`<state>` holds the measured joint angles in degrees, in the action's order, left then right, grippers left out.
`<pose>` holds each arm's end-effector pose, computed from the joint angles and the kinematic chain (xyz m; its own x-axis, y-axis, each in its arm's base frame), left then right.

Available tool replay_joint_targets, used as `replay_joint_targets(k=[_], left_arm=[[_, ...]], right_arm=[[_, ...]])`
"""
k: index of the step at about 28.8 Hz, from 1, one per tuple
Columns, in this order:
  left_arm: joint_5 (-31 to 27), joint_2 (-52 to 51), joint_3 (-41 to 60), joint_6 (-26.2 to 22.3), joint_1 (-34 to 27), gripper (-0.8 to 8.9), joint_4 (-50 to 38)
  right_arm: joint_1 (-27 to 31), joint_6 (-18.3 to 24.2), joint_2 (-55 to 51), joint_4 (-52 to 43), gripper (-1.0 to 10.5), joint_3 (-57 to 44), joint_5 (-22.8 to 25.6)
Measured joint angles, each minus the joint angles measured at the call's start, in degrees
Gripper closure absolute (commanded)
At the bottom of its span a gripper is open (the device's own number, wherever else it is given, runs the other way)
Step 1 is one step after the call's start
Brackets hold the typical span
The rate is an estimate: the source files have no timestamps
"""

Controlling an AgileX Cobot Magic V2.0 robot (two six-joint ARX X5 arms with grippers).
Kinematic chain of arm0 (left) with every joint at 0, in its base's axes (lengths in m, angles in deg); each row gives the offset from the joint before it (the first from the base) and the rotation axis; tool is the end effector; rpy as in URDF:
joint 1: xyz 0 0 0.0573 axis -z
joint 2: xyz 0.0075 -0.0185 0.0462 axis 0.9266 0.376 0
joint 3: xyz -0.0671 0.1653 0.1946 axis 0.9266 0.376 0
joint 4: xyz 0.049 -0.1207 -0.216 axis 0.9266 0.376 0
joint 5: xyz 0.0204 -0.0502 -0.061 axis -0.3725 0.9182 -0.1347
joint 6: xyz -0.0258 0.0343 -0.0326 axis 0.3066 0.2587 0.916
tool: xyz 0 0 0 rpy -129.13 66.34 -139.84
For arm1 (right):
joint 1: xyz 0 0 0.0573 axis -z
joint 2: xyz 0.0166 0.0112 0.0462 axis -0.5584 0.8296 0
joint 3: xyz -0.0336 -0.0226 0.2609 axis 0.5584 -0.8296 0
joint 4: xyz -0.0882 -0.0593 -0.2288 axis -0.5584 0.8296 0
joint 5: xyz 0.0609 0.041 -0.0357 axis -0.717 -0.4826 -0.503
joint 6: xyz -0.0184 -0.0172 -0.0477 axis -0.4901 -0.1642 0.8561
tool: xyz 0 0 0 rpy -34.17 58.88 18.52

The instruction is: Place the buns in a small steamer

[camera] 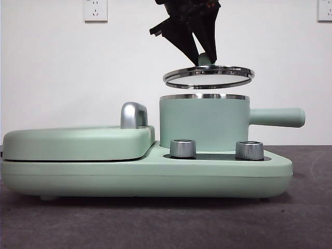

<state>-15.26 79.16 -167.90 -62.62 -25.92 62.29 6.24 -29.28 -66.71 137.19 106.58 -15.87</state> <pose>0.3324 -0.3041 0.3610 0.3308 -0.4657 -0.8208 0.7559 0.6515 -0.0649 -0.0152 -0.0033 0.3455 0.7384 0.5443 -0.3981 -0.5147 0.8363 0.1889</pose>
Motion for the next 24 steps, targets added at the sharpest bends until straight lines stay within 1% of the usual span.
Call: replay_joint_targets(k=[5, 7, 24], left_arm=[[-0.11, 1.4, 0.0, -0.2, -0.52, 7.97, -0.02], [-1.36, 1.42, 0.0, -0.2, -0.72, 7.98, -0.02], [-1.05, 1.53, 0.0, 0.09, -1.05, 7.98, 0.66]], right_arm=[[0.0, 0.0, 0.0, 0.0, 3.7, 0.0, 0.0], [0.0, 0.0, 0.0, 0.0, 3.7, 0.0, 0.02], [0.0, 0.0, 0.0, 0.0, 3.7, 0.0, 0.04]])
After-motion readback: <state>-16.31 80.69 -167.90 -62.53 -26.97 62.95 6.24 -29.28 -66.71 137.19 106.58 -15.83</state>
